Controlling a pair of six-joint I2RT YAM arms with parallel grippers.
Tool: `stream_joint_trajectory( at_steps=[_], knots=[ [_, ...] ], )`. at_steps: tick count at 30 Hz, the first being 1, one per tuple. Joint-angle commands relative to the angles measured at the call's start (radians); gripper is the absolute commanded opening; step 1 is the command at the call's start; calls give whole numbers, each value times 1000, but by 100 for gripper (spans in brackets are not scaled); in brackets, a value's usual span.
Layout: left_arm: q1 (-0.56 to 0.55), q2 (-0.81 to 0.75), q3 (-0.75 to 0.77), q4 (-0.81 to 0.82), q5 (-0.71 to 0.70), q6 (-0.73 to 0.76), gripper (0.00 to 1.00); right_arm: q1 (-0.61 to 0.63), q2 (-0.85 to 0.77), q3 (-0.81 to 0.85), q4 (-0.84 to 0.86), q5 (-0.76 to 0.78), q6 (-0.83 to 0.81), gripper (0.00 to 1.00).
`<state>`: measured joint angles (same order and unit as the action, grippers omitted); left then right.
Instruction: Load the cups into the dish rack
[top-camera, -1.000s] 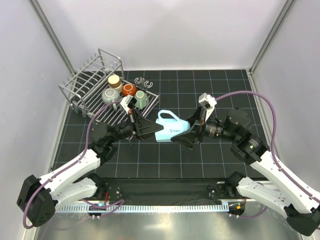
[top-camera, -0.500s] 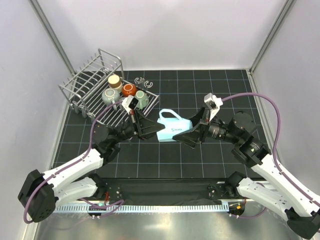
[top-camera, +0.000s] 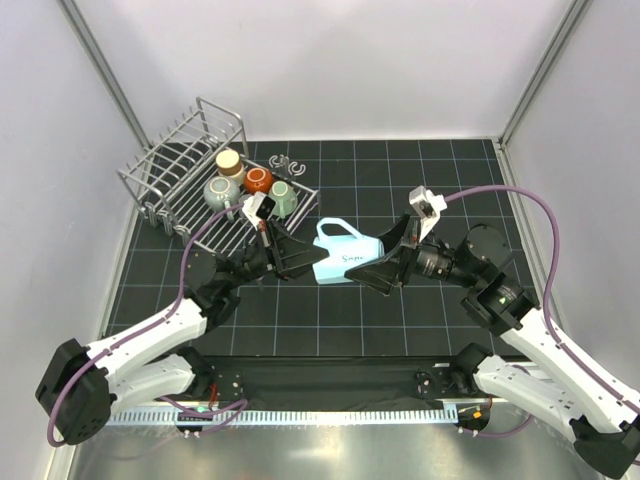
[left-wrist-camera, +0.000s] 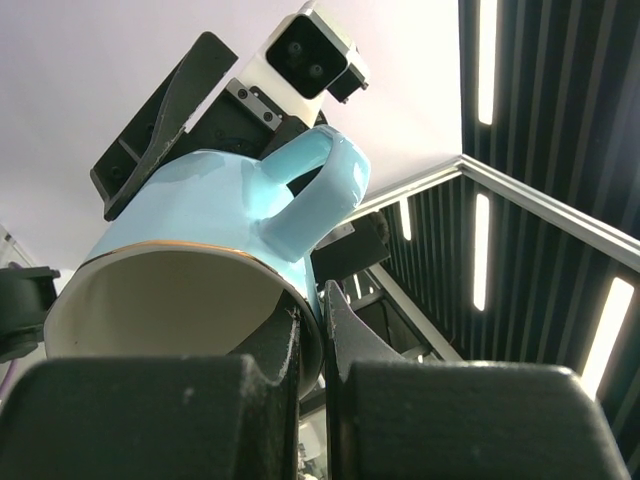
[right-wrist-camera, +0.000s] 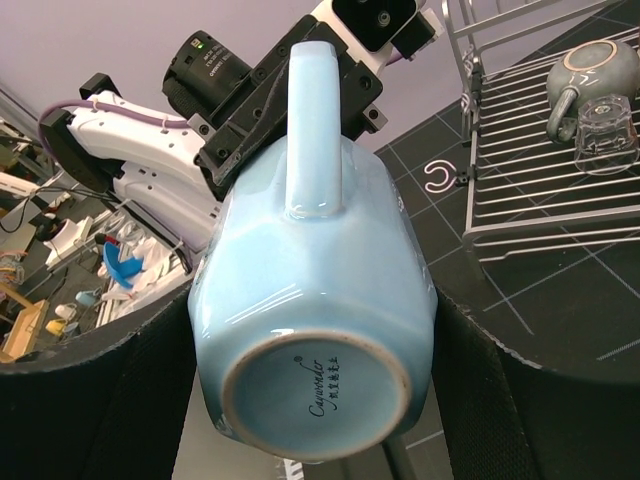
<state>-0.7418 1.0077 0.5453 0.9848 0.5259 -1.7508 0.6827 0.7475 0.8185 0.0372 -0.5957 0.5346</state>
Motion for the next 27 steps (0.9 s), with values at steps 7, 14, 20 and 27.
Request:
stream_joint_trajectory(
  at_steps=[7,14,20,27],
  knots=[
    [-7,8,8,43,-29,69,0,17,-53,8,185,-73,142,85],
    [-8,-3,10,9,-33,85,0,15,-40,7,187,-78,165,83],
    [-8,0,24,6,-30,86,0,15,-25,2,164,-78,139,44],
    [-8,32,54,-5,-27,79,0,17,-28,10,148,-69,111,4]
  ],
)
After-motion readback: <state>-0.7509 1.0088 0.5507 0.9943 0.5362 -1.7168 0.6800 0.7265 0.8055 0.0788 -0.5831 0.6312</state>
